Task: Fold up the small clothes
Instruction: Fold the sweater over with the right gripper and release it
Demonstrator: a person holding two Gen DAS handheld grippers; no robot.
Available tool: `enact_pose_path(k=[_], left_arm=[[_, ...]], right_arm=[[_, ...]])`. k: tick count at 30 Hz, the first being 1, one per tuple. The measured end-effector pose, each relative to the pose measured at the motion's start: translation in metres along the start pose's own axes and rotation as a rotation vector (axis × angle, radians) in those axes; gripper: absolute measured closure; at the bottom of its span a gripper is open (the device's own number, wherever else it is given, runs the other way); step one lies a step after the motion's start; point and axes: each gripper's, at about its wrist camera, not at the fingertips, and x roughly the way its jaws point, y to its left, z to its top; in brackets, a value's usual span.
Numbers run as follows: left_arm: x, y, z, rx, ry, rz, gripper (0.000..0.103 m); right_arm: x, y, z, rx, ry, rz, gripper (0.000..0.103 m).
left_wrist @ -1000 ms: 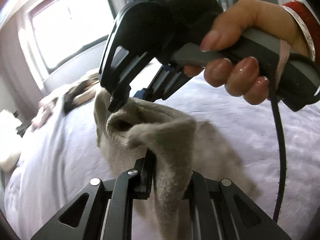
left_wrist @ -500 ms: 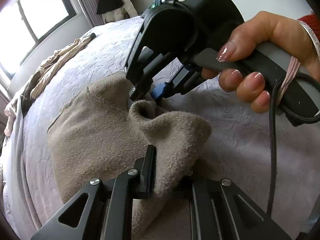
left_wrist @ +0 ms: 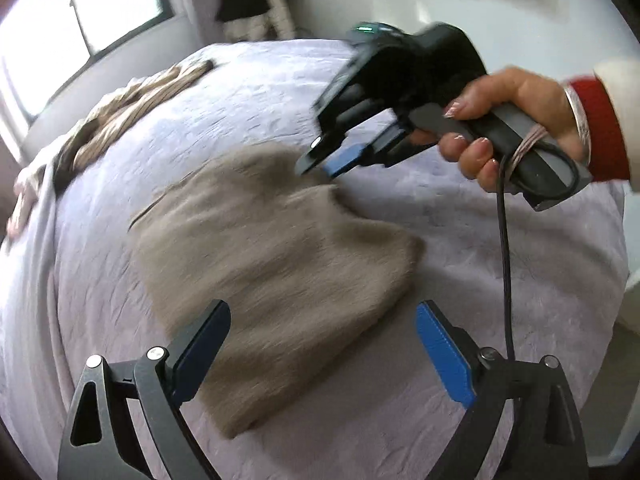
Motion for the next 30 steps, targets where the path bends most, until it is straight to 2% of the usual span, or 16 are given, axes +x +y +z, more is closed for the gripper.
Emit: enact_pose_path(k=[1,3,4,5,6,10,13,14,16,18,20,23,26,28,29,30], left_arm=[[0.001,0.012,0.000,-0.045,0.006,0.004,0.009],[0.006,0.043,0.003,-0.156,0.026,0.029,0.009],[0.012,0.061,0.005,-0.220,0.039,0.057,0.009],[0.014,0.073,0.005,-0.264,0.047,0.082,0.009],[0.018,0.093,0.007,-0.335,0.052,0.112,0.009],[0.047,0.125,0.004,-0.460,0.104,0.105,0.009],[0.074,0.125,-0.010,-0.474,0.179,0.120,0.009],[0.076,0.127,-0.011,-0.494,0.184,0.113,0.009],[0.072,0.130,-0.015,-0.544,0.180,0.084,0.009],[0.068,0.134,-0.017,-0.558,0.192,0.060,0.009],[0.058,0.137,-0.019,-0.556,0.208,0.038,0.009],[0.048,0.139,-0.022,-0.556,0.237,-0.060,0.009],[0.049,0.140,-0.033,-0.605,0.281,-0.167,0.009],[0.055,0.137,-0.040,-0.632,0.315,-0.221,0.010],[0.057,0.133,-0.041,-0.629,0.331,-0.217,0.025],[0.060,0.128,-0.041,-0.605,0.346,-0.196,0.040]], right_arm=[[-0.002,0.000,0.003,0.011,-0.010,0.011,0.075],[0.003,-0.002,0.012,0.047,-0.021,0.047,0.050],[0.008,-0.002,0.016,0.064,-0.018,0.068,0.049],[0.014,-0.001,0.018,0.073,-0.005,0.062,0.054],[0.017,0.004,0.019,0.060,0.003,0.032,0.087],[0.001,0.034,0.007,-0.105,-0.051,-0.091,0.089],[0.012,0.015,0.008,-0.094,-0.011,-0.221,0.091],[0.014,0.007,0.007,-0.064,0.003,-0.191,0.091],[0.005,-0.003,0.002,0.002,-0.028,-0.121,0.081],[-0.010,-0.003,-0.010,0.012,-0.055,-0.102,0.064],[-0.027,-0.001,-0.031,0.000,-0.057,-0.084,0.060],[-0.046,-0.004,-0.078,0.033,-0.047,-0.013,0.040],[-0.052,-0.009,-0.124,0.094,-0.046,0.061,0.038],[-0.045,-0.010,-0.144,0.114,-0.045,0.066,0.038],[-0.038,-0.011,-0.148,0.120,-0.052,0.055,0.039],[-0.030,-0.010,-0.144,0.132,-0.060,0.049,0.045]])
